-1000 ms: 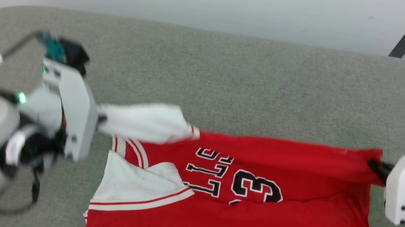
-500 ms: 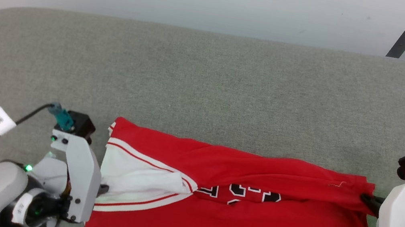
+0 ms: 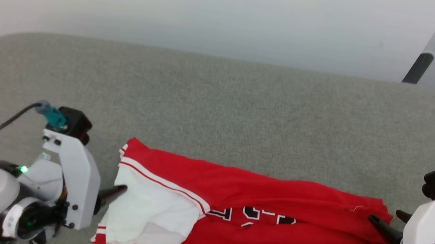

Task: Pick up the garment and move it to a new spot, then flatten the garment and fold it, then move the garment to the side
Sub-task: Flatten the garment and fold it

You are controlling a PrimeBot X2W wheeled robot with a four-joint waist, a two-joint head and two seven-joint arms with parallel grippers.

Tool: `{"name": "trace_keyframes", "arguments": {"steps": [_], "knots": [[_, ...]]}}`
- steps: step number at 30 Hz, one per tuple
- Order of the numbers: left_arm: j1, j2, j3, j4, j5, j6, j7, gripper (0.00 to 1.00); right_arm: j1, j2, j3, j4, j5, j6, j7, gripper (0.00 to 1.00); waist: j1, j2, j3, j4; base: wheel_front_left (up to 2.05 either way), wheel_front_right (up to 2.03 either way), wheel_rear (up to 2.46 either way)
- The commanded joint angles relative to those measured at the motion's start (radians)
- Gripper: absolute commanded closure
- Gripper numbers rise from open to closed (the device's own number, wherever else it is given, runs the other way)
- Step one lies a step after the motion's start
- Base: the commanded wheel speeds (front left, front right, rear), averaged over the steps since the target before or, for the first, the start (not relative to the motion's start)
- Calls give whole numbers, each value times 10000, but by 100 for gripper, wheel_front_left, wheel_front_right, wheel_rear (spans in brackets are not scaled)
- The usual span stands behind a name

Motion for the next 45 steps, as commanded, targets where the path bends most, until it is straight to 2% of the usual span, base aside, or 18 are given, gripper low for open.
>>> {"name": "trace_keyframes", "arguments": {"steps": [1,10,14,19,21,26,34,38,45], "knots": [[219,75,71,-70,157,-90,-268,0,241,73,-147,-158,-2,-8,-85,0,0,0,-286,20,0,0,0],[1098,-149,685,-244,1060,-669,-3565,0,1325,581,-1282,-542,-561,-8,-1508,0,0,0,-800,71,0,0,0],[1738,-328,1000,-118,1399,-742,-5208,0,1834,856,-1767,-534,-751,-8,-1975,0,0,0,-886,114,0,0,0],[2473,-601,1328,63,1778,-855,-7110,0,2318,1105,-2237,-433,-968,-8,-2141,0,0,0,-917,146,0,0,0],[2756,-678,1519,229,1915,-776,-7820,0,2463,1207,-2368,-372,-1007,-8,-2079,0,0,0,-909,158,0,0,0],[3332,-896,1808,563,2051,-773,-9119,0,2639,1388,-2766,-193,-995,-8,-1682,0,0,0,-852,298,0,0,0],[3925,-1434,2325,982,2239,-824,-9950,0,2327,1417,-3162,78,-1151,-8,-615,0,0,0,-554,665,0,0,0],[4027,-1817,2694,1189,2455,-1031,-10033,0,2011,1382,-3388,307,-1317,-8,-149,0,0,0,-243,899,0,0,0],[4144,-2899,3892,1477,3230,-1606,-10052,0,1427,1368,-3513,903,-1538,-8,457,0,0,0,249,1272,0,0,0]]}}
